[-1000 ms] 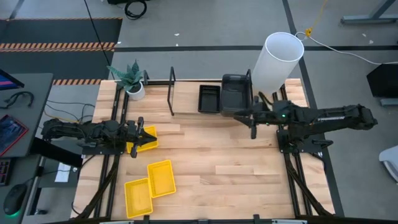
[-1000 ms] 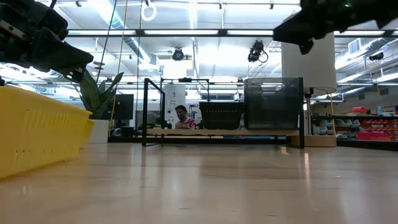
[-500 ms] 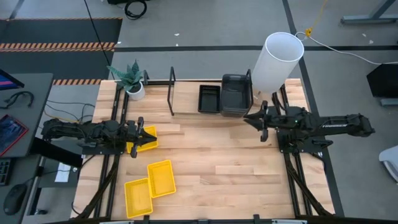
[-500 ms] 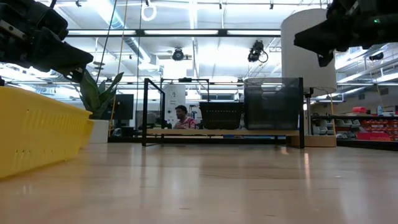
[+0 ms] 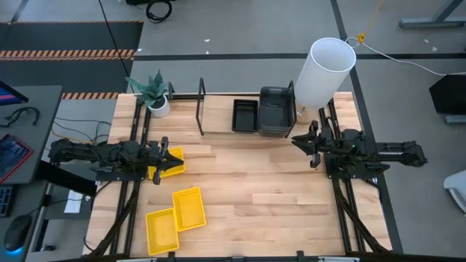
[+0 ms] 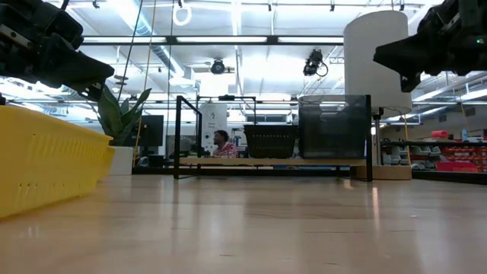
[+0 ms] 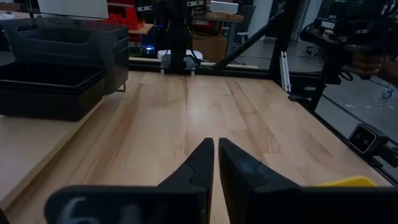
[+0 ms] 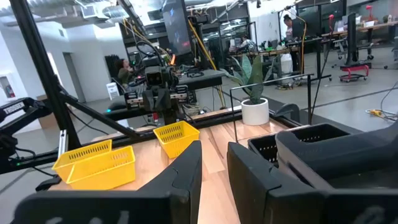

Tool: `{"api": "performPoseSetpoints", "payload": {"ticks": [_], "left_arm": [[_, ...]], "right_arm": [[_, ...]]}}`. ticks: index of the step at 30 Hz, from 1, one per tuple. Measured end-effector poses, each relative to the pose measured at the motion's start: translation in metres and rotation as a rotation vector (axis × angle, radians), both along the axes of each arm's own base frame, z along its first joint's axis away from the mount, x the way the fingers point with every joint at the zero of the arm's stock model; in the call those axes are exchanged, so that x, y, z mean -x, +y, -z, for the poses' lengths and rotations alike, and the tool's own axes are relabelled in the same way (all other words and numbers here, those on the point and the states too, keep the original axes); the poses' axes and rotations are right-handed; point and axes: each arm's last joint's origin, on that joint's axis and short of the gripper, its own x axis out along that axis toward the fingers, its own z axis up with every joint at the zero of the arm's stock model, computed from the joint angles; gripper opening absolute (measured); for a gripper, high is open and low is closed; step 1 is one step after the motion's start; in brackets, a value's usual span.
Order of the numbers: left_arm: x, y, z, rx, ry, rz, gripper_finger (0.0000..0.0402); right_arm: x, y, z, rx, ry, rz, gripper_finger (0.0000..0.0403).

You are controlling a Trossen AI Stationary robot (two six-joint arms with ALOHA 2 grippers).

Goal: Stack baskets on shelf by color
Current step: Stack the bottom left yellow bin on the bottom right yellow bin

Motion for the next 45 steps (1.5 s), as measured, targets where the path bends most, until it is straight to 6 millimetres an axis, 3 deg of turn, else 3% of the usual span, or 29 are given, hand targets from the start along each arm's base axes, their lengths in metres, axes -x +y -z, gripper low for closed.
{"api": "performPoseSetpoints", "payload": {"ticks": [12, 45], "left_arm": [[0.0, 0.0, 0.0, 0.0, 0.0, 0.0, 0.0036], [0.0, 0.0, 0.0, 0.0, 0.0, 0.0, 0.0033]], "right_arm": [[0.001, 0.001, 0.021, -0.045, 0.02, -0.019, 0.0082], [0.001, 0.0, 0.022, -0.103, 0.02, -0.005, 0.0083]]}}
